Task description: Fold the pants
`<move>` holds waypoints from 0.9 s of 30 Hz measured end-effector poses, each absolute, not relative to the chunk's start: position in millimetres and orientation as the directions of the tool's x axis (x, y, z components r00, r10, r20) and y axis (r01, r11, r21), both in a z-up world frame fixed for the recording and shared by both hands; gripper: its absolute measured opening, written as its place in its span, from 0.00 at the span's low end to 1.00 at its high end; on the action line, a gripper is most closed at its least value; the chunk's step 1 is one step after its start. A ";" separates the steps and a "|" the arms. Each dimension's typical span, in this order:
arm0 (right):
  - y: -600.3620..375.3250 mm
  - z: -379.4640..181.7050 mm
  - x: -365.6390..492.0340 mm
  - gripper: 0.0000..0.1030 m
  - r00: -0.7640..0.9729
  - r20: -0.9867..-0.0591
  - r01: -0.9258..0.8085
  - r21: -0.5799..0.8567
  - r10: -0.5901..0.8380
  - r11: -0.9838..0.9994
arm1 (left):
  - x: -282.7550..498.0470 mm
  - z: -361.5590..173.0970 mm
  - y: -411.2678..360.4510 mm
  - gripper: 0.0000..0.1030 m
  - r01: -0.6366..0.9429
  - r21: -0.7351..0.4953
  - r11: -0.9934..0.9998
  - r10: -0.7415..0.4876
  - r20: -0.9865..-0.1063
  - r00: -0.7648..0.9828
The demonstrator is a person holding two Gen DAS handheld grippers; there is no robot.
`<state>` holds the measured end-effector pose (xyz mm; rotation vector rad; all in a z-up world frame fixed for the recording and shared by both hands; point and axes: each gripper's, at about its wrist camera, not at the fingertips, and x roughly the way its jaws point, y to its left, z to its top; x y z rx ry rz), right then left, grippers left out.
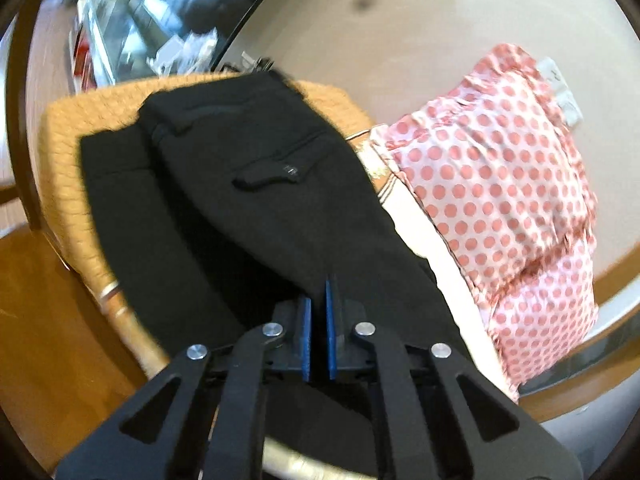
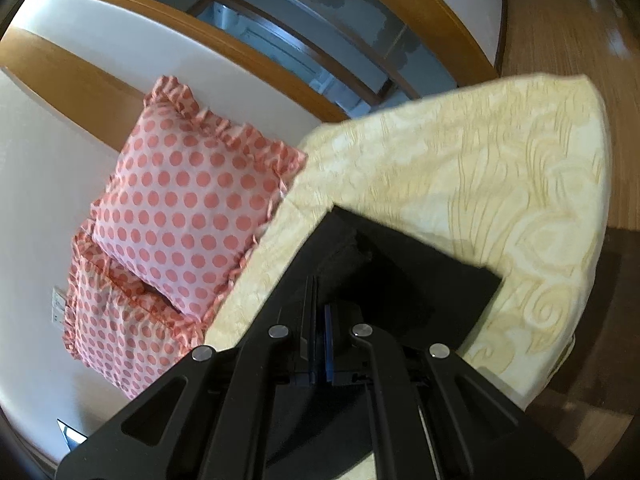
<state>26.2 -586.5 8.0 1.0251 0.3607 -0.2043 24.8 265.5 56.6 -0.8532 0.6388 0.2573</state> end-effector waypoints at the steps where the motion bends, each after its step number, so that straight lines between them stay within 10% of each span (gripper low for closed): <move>1: -586.4 8.4 27.7 0.03 0.916 -0.401 0.346 0.782 -0.006 0.518 | 14.5 58.5 260.4 0.05 -0.454 -0.606 0.653 -0.026 -0.617 0.787; 20: -584.5 -6.9 24.6 0.04 0.872 -0.489 0.425 0.759 0.001 0.493 | -6.4 29.1 258.9 0.15 -0.507 -0.540 0.672 -0.009 -0.690 0.724; 27: -579.6 -18.6 25.2 0.24 0.852 -0.520 0.437 0.767 0.057 0.469 | -3.7 30.0 258.3 0.19 -0.501 -0.527 0.687 -0.008 -0.694 0.719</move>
